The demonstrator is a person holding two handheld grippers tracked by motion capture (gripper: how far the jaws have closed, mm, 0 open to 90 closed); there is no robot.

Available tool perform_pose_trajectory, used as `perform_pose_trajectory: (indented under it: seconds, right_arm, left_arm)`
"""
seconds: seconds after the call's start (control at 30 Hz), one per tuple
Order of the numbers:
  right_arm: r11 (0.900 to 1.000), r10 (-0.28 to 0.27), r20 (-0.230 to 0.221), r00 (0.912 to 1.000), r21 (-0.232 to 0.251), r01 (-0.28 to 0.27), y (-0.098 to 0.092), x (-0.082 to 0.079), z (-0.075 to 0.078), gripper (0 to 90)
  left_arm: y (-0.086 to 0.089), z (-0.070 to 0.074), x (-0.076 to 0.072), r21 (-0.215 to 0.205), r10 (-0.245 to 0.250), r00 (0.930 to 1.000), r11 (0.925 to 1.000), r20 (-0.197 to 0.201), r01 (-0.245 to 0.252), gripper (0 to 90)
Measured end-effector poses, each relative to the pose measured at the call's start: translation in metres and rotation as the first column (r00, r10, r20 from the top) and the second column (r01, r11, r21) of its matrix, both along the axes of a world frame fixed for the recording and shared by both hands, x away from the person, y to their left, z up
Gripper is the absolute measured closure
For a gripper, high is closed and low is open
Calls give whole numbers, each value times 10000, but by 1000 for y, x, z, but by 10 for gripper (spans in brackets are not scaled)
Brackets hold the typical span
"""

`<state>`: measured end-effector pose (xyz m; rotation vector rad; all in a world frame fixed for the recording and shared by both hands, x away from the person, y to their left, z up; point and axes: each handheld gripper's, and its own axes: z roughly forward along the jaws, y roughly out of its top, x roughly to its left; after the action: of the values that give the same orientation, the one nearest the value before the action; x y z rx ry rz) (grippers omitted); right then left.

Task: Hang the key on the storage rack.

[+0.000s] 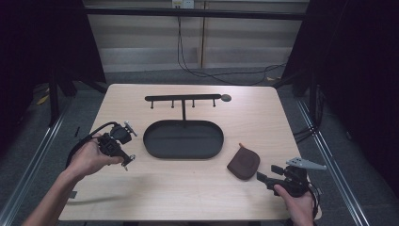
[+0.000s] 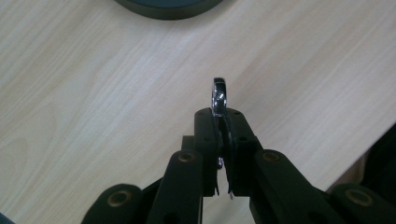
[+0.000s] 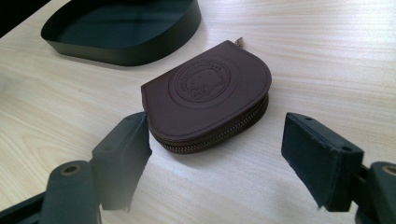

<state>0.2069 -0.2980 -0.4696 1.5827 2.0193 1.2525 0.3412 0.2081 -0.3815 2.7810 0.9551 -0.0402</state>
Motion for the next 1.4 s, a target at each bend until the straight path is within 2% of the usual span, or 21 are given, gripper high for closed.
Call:
perform_pose_trajectory:
  seconds: [0.17, 0.33, 0.6, 0.77, 0.8, 0.9, 1.13, 1.4]
  right_arm:
    - [10000, 20, -7, 10000, -2, -20, 0, 0, 0, 236]
    - [10000, 15, 1, 10000, 5, -15, 0, 0, 0, 236]
    - [10000, 28, -44, 10000, 25, -28, 0, 1, 0, 236]
    - [10000, 9, -12, 10000, 41, -8, 0, 0, 0, 235]
    - [10000, 37, -31, 10000, 31, -37, 0, 0, 0, 235]
    - [10000, 55, -52, 10000, 14, -54, 0, 0, 0, 235]
    - [10000, 10, -90, 10000, 4, -10, 0, 1, -1, 234]
    - [9999, 97, -204, 9997, -58, -98, 1, 2, -1, 223]
  left_arm:
    - [-1, 8, 4, 9, -121, 9999, 9999, 11, 121, 854]
    - [-1, 15, 8, -40, 38, 10000, 10000, -22, -38, 853]
    - [-1, 28, 16, -74, 22, 10000, 10000, -16, -22, 854]
    - [-2, 35, 23, 72, 372, 9993, 9993, -9, -372, 854]
    - [-2, 35, 24, -13, 452, 9990, 9990, -15, -452, 854]
    - [-2, 39, 28, -66, 389, 9992, 9992, -103, -390, 854]
    - [-3, 48, 35, -71, 512, 9987, 9987, -30, -512, 854]
    - [-11, 69, 43, -19, 423, 9989, 9991, 196, -423, 854]
